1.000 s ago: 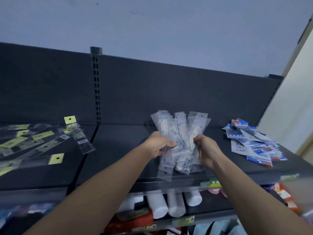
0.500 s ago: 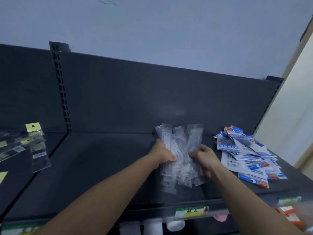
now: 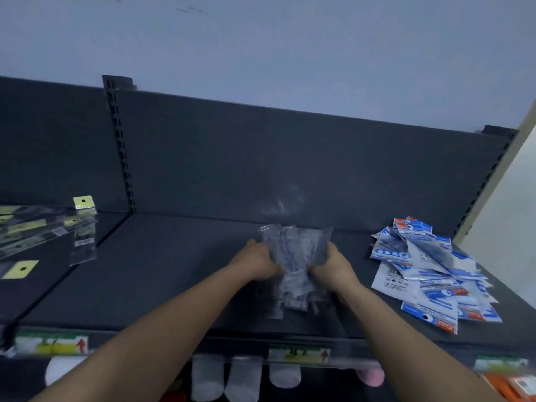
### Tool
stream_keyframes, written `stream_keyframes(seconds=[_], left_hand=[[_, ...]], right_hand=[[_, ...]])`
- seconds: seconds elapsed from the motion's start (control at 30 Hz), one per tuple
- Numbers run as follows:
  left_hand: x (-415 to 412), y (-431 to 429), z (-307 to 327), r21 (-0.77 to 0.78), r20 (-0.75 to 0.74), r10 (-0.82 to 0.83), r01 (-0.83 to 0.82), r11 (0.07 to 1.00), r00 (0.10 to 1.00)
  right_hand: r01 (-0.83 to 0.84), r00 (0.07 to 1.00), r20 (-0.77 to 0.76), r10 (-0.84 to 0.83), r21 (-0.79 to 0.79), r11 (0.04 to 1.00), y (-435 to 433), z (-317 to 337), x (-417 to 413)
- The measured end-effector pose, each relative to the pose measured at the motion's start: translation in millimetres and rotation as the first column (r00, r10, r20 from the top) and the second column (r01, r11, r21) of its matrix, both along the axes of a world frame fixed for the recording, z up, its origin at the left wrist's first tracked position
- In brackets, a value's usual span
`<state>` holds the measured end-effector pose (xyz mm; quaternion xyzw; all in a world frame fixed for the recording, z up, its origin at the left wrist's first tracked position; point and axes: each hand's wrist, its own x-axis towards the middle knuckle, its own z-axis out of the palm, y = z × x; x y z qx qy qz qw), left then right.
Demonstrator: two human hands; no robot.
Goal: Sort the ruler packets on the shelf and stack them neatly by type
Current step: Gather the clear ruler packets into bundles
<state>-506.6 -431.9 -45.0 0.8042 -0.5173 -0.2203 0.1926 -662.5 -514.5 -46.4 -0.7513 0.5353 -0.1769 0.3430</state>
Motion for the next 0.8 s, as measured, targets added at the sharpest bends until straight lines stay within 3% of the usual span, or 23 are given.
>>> stream_keyframes(seconds=[0.07, 0.13, 0.3, 0.47, 0.67, 0.8], left_hand=[[-3, 7, 1, -0.04, 0.015, 0.03, -0.029, 0.999, 0.999], [-6, 15, 2, -0.061, 0.02, 0.041, -0.04, 0.997, 0.999], [1, 44, 10, -0.09, 0.141, 0.114, -0.102, 0.991, 0.983], [21, 89, 23, -0.064, 0.332, 0.205, -0.195, 0.979, 0.921], [59, 164, 35, -0.051, 0.577, 0.28, -0.309, 0.95, 0.768], [86, 219, 45, -0.018, 0.682, 0.317, -0.418, 0.908, 0.659]], right_hand=[[-0.061, 0.978, -0.2, 0.056, -0.019, 0.998, 6, 2, -2], [-0.096, 0.953, -0.294, 0.075, -0.056, 0.994, 9, 4, -3], [-0.126, 0.973, -0.219, 0.073, -0.241, 0.962, 21, 15, 3], [-0.31, 0.942, -0.255, 0.218, -0.412, 0.857, 46, 25, 33], [-0.607, 0.788, -0.431, 0.44, -0.424, 0.672, 96, 34, 87], [-0.719, 0.693, -0.476, 0.542, -0.402, 0.566, 136, 44, 126]])
